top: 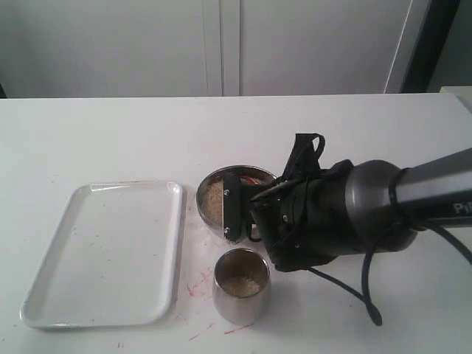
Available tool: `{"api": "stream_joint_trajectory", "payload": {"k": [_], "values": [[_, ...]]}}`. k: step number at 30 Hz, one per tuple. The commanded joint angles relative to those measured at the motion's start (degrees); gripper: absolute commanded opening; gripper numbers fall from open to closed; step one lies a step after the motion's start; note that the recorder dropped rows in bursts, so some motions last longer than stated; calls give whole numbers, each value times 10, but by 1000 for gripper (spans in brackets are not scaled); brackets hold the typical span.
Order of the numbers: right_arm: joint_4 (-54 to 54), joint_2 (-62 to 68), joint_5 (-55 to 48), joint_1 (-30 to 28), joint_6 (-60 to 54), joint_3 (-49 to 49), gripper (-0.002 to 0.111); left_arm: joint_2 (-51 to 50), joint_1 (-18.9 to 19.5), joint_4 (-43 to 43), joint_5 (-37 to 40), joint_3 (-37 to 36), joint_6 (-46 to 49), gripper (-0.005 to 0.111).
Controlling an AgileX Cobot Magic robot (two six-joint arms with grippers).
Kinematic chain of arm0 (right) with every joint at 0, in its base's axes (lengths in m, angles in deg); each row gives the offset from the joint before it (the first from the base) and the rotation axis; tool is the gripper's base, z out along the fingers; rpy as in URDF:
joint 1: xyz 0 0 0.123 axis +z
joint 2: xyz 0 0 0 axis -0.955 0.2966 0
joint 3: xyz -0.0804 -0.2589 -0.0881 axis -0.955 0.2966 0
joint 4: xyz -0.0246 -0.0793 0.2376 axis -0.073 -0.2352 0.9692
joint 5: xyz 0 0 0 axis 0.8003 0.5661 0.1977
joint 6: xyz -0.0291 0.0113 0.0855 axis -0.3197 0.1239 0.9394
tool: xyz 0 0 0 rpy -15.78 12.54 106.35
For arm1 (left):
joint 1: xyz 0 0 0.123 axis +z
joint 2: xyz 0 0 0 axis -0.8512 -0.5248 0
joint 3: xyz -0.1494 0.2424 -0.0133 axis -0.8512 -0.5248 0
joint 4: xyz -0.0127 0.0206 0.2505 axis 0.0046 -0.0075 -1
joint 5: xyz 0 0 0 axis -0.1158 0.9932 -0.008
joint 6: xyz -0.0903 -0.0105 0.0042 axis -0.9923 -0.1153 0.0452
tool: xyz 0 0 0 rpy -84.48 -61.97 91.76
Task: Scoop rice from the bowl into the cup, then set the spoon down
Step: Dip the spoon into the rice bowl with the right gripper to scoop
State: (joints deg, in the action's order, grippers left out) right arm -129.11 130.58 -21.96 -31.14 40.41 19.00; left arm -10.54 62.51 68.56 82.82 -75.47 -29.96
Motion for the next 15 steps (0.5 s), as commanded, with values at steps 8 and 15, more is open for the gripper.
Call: {"api": "stream_joint_trajectory", "payload": {"k": [8, 15], "values": [[108, -1, -2, -7, -74, -31, 0, 1, -3, 3, -2, 4, -3, 14], [292, -2, -14, -10, -206, -105, 0, 1, -3, 3, -2, 4, -3, 14]]}}
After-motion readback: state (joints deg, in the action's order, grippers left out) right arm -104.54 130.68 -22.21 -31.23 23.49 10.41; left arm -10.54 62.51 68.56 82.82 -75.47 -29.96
